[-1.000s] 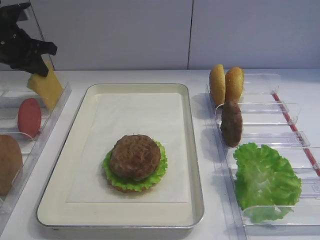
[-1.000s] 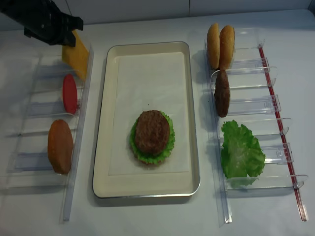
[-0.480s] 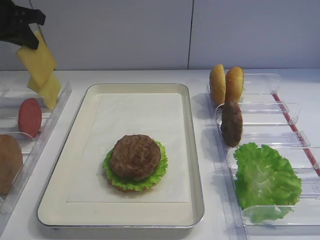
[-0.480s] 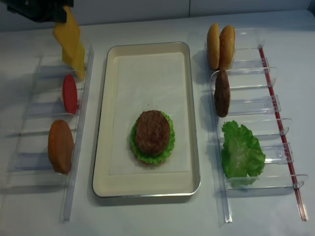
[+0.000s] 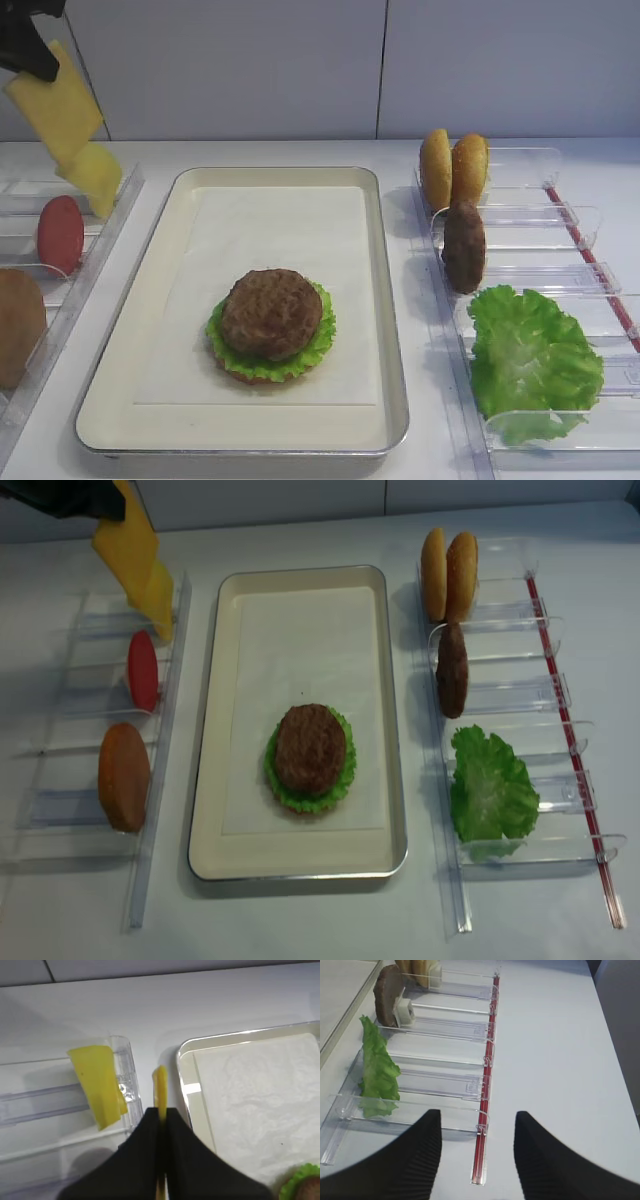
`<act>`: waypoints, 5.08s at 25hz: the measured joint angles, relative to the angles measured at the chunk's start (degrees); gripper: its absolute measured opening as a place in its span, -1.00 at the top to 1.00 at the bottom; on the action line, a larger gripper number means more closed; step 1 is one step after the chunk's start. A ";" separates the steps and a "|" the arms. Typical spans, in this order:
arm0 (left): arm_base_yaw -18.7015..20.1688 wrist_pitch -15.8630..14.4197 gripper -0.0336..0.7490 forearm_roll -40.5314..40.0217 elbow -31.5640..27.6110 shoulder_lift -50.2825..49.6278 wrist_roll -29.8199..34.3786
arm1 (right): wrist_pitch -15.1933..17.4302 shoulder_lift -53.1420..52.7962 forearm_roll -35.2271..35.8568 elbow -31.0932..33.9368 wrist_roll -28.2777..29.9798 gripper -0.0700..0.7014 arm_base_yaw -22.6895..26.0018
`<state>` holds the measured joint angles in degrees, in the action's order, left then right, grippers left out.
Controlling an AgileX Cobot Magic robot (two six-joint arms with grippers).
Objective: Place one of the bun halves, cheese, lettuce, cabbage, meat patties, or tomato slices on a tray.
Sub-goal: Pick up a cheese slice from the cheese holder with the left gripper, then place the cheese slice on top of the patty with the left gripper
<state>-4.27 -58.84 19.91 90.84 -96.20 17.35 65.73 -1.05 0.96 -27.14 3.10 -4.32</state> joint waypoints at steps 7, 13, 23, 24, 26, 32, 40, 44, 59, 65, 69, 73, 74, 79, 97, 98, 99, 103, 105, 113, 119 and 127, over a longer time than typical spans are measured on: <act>0.11 2.15 0.97 0.00 -10.74 9.72 -1.05 | 0.00 0.00 0.00 0.00 0.00 -0.14 0.00; 0.22 5.82 0.97 1.19 -23.96 21.29 -1.54 | 0.00 0.00 0.00 0.00 0.00 -0.14 0.00; 0.56 7.85 0.97 11.32 -37.02 34.26 0.84 | 0.00 0.00 0.00 0.00 0.00 -0.14 0.00; 0.87 8.00 0.97 13.08 -37.82 34.39 1.80 | 0.00 0.00 0.00 0.00 0.00 -0.14 0.00; 2.53 8.96 0.97 17.23 -39.92 34.50 3.48 | 0.00 0.00 0.00 0.00 0.00 -0.14 0.00; 11.34 16.95 0.97 28.70 -44.68 34.25 7.43 | 0.00 0.00 0.00 0.00 0.00 -0.14 0.00; 24.02 27.29 0.97 37.12 -45.56 28.52 8.39 | 0.00 0.00 -0.02 0.00 0.00 -0.14 0.00; 26.89 28.75 0.97 43.13 -45.56 23.20 11.43 | 0.00 0.00 -0.02 0.00 0.00 -0.14 0.00; 27.59 27.47 0.97 68.57 -45.56 14.84 24.44 | 0.00 0.00 -0.02 0.00 0.00 -0.14 0.00; 27.59 24.55 0.97 68.67 -45.56 10.45 24.44 | 0.00 0.00 -0.02 0.00 0.00 -0.14 0.00; 27.59 24.06 0.97 68.67 -45.56 8.81 24.77 | 0.00 0.00 -0.02 0.00 0.00 -0.14 0.00; 26.30 23.50 0.97 67.66 -45.56 8.71 24.91 | 0.00 0.00 -0.02 0.00 0.00 -0.14 0.00; 25.71 23.23 0.97 66.56 -45.56 8.71 24.91 | 0.00 0.00 -0.02 0.00 0.00 -0.14 0.00; 23.60 22.25 0.97 60.33 -45.56 8.71 22.08 | 0.00 0.00 -0.02 0.00 0.00 -0.14 0.00; 23.57 23.39 0.97 53.63 -45.56 8.71 21.82 | 0.00 0.00 -0.02 0.00 -0.03 -0.14 0.00; 23.57 23.44 0.97 53.47 -45.56 8.71 21.82 | 0.00 0.00 -0.02 0.00 -0.03 -0.14 0.00; 23.57 23.54 0.97 52.99 -45.56 8.71 21.82 | 0.00 0.00 -0.02 0.00 -0.03 -0.14 0.00; 23.57 24.15 0.97 50.55 -45.56 8.71 21.82 | 0.00 0.00 -0.02 0.00 -0.12 -0.14 0.00; 23.57 24.40 0.97 50.01 -45.56 8.71 21.82 | 0.00 0.00 -0.02 0.00 -0.12 -0.14 0.00; 23.57 24.63 0.97 48.54 -45.56 8.71 21.82 | 0.00 0.00 -0.02 0.00 -0.12 -0.14 0.00; 23.57 25.13 0.97 48.17 -45.56 8.71 23.13 | 0.00 0.00 -0.02 0.00 -0.12 -0.14 0.00; 23.57 25.59 0.96 46.38 -45.56 8.71 24.81 | 0.00 0.00 -0.02 0.00 -0.12 -0.14 0.00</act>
<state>19.29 -33.25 66.29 45.28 -87.49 42.15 65.73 -1.05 0.94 -27.14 2.98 -4.32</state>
